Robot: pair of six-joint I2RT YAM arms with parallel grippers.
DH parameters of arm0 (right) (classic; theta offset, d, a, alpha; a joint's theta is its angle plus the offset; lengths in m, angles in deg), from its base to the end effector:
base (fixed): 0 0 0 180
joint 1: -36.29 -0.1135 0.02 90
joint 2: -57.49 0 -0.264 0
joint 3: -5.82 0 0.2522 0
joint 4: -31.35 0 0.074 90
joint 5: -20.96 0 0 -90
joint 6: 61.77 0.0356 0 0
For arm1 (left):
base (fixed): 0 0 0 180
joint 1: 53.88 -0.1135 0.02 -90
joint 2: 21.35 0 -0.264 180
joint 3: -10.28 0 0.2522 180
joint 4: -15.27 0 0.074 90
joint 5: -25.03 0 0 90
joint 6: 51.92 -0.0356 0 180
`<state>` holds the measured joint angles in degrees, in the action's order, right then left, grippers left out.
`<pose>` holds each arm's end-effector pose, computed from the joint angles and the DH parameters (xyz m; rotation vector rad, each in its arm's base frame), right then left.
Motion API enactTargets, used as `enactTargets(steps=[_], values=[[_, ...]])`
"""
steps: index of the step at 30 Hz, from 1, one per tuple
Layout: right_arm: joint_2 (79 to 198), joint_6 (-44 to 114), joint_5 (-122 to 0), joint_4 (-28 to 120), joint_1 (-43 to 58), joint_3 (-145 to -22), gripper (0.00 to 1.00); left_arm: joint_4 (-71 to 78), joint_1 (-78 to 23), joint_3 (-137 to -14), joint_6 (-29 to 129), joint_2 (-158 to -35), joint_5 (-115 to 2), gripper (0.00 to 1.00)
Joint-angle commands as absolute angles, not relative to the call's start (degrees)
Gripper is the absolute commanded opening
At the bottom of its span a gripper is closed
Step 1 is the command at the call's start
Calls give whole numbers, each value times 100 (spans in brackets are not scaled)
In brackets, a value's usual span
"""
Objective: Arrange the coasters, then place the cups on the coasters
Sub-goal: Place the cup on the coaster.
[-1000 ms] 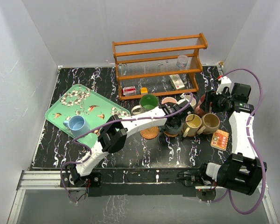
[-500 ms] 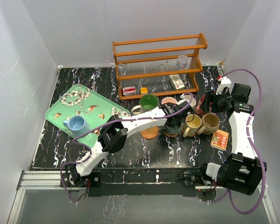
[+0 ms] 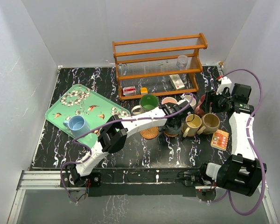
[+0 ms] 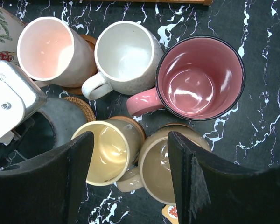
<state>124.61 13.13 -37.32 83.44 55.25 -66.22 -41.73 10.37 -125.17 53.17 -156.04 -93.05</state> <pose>0.2326 -0.0601 0.3019 -0.1751 2.2618 0.3535 0.2394 -0.4579 0.2169 0.8283 2.2464 -0.0029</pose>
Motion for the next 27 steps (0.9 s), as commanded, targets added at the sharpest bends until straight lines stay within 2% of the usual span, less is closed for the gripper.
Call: enactTargets(steps=[1,13,27], values=[[12279,1293,-3615,8033,5571,-6608,63,-4076,1063,-12527,5287,-15405,-9418,21],[12251,1293,-3600,8029,5588,-6581,63,-4028,1106,-12421,5207,-15322,-9393,23],[12214,1304,-3573,8043,5606,-6579,63,-3945,1217,-12389,4978,-15017,-9477,31]])
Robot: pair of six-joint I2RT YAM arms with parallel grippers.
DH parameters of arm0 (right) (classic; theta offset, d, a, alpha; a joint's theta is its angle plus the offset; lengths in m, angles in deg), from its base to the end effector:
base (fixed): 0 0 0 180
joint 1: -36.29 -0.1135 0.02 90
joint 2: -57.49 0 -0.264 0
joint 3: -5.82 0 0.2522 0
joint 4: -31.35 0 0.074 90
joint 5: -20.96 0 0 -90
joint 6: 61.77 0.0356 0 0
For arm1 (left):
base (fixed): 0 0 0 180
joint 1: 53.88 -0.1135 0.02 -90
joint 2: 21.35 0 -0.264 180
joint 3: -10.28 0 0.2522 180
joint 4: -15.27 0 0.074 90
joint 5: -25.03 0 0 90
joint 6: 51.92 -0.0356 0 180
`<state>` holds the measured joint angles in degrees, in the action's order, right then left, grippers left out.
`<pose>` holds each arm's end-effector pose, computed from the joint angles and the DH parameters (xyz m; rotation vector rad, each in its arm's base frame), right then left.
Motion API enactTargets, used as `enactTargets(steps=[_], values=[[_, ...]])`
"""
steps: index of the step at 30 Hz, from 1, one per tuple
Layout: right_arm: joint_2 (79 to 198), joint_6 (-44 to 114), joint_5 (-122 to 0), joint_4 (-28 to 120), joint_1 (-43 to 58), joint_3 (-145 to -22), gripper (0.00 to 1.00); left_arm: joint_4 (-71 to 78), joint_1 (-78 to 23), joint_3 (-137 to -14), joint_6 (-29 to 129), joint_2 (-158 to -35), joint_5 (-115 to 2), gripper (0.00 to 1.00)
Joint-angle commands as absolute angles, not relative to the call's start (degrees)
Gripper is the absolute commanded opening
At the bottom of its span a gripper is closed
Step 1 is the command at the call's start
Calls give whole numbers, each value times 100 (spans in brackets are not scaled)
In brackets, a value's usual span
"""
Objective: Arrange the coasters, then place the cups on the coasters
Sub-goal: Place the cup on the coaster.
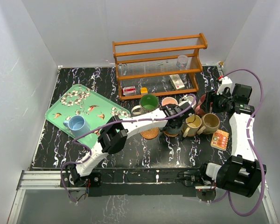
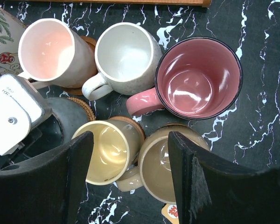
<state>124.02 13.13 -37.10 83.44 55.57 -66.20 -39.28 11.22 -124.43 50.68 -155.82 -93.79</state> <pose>0.2304 -0.0606 0.3041 -0.1735 2.2518 0.3496 0.2339 -0.4631 0.2175 0.8667 2.1978 -0.0043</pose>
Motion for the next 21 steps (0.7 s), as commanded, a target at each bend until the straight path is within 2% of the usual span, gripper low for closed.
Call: enactTargets(steps=[1,21], values=[[12203,1307,-3573,8036,5606,-6582,63,-3944,1221,-12381,4967,-14997,-9477,32],[12130,1324,-3554,8068,5650,-6579,64,-3820,1436,-12194,4617,-14580,-9615,39]])
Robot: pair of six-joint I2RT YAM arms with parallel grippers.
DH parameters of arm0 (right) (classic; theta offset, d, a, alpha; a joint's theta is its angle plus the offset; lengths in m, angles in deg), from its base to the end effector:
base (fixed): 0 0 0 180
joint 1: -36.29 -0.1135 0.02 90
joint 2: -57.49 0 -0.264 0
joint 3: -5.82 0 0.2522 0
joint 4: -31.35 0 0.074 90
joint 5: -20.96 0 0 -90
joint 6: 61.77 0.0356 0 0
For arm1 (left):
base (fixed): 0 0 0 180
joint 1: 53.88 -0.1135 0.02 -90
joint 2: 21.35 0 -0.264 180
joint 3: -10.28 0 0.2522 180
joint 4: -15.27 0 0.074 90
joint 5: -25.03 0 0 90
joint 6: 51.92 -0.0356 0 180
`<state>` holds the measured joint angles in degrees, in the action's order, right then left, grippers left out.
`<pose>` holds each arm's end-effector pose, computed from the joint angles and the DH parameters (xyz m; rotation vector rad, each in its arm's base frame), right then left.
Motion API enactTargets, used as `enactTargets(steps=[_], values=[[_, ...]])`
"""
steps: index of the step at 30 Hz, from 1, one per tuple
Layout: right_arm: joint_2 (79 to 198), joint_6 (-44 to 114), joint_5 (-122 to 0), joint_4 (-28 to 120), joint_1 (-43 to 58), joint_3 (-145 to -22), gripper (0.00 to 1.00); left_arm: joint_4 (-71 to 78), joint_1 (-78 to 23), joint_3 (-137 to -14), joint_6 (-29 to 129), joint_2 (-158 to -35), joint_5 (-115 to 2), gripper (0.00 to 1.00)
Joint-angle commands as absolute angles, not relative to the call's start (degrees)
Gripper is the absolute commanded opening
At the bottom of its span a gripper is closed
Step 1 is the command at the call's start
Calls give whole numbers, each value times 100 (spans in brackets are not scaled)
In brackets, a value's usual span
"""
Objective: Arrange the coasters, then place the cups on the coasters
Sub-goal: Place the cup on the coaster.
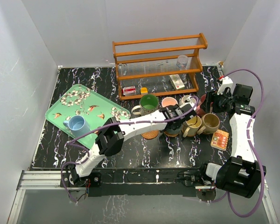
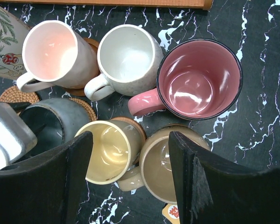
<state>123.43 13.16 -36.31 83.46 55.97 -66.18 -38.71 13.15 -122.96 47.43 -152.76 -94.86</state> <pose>0.2280 -0.0611 0.3064 -0.1743 2.2383 0.3562 0.2158 -0.4636 0.2367 0.9312 2.1302 -0.0051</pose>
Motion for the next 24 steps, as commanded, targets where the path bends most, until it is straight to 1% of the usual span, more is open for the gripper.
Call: enactTargets(steps=[1,14,17,24], values=[[12126,1325,-3555,8064,5658,-6582,64,-3813,1445,-12171,4598,-14539,-9617,40],[12121,1328,-3538,8062,5701,-6560,65,-3684,1477,-11919,4316,-14244,-9545,43],[12115,1333,-3530,8054,5703,-6551,65,-3559,1476,-11572,4059,-14042,-9290,44],[12111,1320,-3503,8020,5711,-6505,65,-3201,1469,-10531,3454,-13328,-8592,50]])
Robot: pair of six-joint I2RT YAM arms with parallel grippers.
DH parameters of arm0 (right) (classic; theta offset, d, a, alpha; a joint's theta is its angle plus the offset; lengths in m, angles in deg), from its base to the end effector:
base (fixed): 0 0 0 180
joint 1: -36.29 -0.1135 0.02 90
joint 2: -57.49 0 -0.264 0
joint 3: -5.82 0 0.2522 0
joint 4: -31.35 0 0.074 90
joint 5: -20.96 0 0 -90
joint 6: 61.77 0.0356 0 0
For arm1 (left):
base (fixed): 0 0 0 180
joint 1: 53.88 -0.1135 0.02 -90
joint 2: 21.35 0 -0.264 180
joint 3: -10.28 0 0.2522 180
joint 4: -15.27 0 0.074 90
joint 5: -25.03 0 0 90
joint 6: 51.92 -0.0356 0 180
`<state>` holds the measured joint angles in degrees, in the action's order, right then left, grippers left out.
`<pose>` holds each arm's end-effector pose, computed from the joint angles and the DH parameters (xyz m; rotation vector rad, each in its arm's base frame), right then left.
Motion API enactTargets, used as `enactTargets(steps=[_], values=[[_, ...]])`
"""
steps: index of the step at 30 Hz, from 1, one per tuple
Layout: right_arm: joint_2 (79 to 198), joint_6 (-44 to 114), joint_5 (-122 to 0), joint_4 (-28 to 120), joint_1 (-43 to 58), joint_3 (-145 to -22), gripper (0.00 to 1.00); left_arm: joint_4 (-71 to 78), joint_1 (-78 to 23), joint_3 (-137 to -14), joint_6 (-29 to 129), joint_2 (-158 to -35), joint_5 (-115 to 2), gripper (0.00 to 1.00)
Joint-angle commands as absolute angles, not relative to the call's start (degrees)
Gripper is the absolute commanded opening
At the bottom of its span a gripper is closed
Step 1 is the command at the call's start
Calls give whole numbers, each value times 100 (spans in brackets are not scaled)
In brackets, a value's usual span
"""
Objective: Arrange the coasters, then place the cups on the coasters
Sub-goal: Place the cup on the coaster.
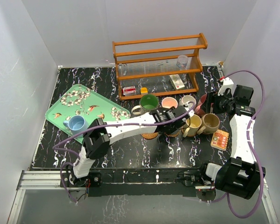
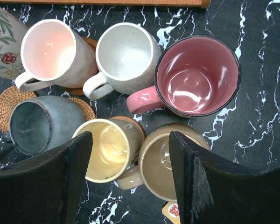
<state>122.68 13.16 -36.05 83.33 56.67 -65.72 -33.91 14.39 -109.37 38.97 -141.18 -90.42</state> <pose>0.2247 -0.0628 0.3068 -0.1650 2.2304 0.3506 0.1892 -0.4334 0.2612 1.1246 2.0364 -0.0562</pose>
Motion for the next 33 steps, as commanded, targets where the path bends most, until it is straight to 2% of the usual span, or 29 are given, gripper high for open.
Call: enactTargets(steps=[1,6,33], values=[[12104,1320,-3503,8010,5712,-6499,65,-3143,1461,-10399,3383,-13250,-8532,50],[12031,1311,-3486,7968,5720,-6418,66,-3009,1329,-10028,3242,-13092,-8122,52],[11966,1300,-3411,7915,5739,-6321,68,-3016,554,-10016,3240,-13485,-6133,56]])
